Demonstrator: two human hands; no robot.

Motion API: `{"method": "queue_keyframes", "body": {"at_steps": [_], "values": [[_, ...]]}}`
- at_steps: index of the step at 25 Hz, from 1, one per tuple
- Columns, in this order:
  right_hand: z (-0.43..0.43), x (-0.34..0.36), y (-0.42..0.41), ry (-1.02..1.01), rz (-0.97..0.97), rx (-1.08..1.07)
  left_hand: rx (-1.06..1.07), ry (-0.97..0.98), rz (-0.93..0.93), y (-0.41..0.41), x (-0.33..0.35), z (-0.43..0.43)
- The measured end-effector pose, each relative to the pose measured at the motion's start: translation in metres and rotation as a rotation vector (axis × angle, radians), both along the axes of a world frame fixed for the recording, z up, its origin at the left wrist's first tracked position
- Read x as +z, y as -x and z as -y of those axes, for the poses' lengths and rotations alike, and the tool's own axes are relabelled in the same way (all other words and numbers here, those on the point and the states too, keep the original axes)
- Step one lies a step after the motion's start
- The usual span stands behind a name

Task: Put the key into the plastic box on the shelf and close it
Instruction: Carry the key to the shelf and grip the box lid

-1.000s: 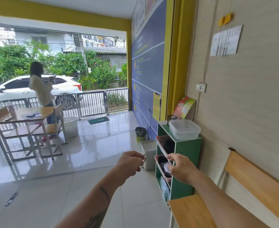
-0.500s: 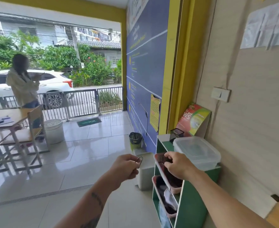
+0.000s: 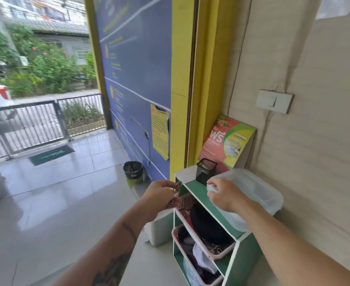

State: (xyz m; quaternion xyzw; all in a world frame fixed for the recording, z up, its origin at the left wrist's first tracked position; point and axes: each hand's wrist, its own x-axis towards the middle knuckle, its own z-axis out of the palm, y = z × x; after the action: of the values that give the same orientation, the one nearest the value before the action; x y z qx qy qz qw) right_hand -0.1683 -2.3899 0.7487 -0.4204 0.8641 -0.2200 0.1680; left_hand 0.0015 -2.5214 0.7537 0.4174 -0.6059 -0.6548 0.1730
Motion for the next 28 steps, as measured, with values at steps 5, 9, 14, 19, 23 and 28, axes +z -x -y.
{"method": "queue_keyframes", "body": {"at_steps": [5,9,14,19,23,28], "values": [[0.025,-0.020,0.038,-0.045,0.013,-0.139,-0.128,-0.014,0.056,0.072,-0.022,0.046],[0.036,-0.033,0.078,-0.050,-0.010,-0.232,-0.179,0.031,0.129,0.129,-0.050,0.070],[0.046,-0.048,0.099,-0.112,-0.004,-0.266,-0.228,0.136,0.272,0.177,-0.081,0.086],[0.063,-0.051,0.112,-0.150,-0.050,-0.292,-0.330,0.207,0.316,0.213,-0.100,0.098],[0.073,-0.055,0.110,-0.163,-0.083,-0.334,-0.424,0.207,0.351,0.231,-0.112,0.111],[0.084,-0.064,0.097,-0.210,-0.134,-0.404,-0.607,0.205,0.346,0.231,-0.135,0.134]]}}
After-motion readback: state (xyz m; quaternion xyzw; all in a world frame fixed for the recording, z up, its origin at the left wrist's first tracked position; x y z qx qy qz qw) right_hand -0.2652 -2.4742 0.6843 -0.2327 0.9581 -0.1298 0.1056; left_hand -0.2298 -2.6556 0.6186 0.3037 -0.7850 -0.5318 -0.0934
